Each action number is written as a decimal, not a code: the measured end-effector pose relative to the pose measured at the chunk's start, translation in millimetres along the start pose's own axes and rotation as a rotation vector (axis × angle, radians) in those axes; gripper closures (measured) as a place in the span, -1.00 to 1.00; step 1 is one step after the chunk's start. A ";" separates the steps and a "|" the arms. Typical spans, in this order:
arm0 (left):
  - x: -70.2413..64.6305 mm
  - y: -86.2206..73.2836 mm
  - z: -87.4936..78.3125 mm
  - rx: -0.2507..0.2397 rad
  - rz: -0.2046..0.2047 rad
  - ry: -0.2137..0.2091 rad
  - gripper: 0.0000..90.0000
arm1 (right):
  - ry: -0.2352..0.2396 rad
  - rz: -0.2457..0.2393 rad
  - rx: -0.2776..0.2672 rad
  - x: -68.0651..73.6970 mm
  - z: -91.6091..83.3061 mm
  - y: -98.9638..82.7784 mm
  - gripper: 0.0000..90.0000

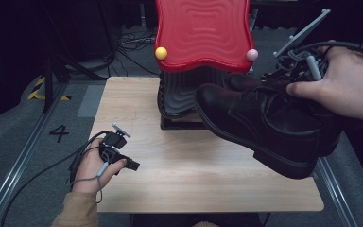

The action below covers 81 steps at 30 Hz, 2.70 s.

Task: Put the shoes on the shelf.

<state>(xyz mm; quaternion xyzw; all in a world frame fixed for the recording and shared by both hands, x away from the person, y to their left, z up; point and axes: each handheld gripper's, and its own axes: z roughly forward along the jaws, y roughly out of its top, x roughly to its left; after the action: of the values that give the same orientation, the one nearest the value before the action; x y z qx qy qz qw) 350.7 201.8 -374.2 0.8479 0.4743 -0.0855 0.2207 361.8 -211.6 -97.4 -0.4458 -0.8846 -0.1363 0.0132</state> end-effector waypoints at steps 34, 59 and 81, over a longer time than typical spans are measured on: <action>19.8 -30.1 -17.9 -0.067 -0.064 -0.032 0.27 | -0.118 0.115 -0.189 7.4 -89.6 117.1 0.81; 40.7 -17.5 -21.6 -0.090 -0.066 -0.075 0.23 | -0.183 0.203 -0.300 -3.4 -73.0 211.2 0.81; 37.3 -18.3 -22.5 -0.090 -0.055 -0.085 0.21 | -0.293 0.295 -0.418 -10.1 -50.0 247.2 0.79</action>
<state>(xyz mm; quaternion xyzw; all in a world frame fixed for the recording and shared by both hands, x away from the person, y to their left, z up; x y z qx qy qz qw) 353.8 248.9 -372.9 0.8196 0.4909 -0.1060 0.2759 558.9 -92.4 5.9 -0.5775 -0.7555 -0.2463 -0.1871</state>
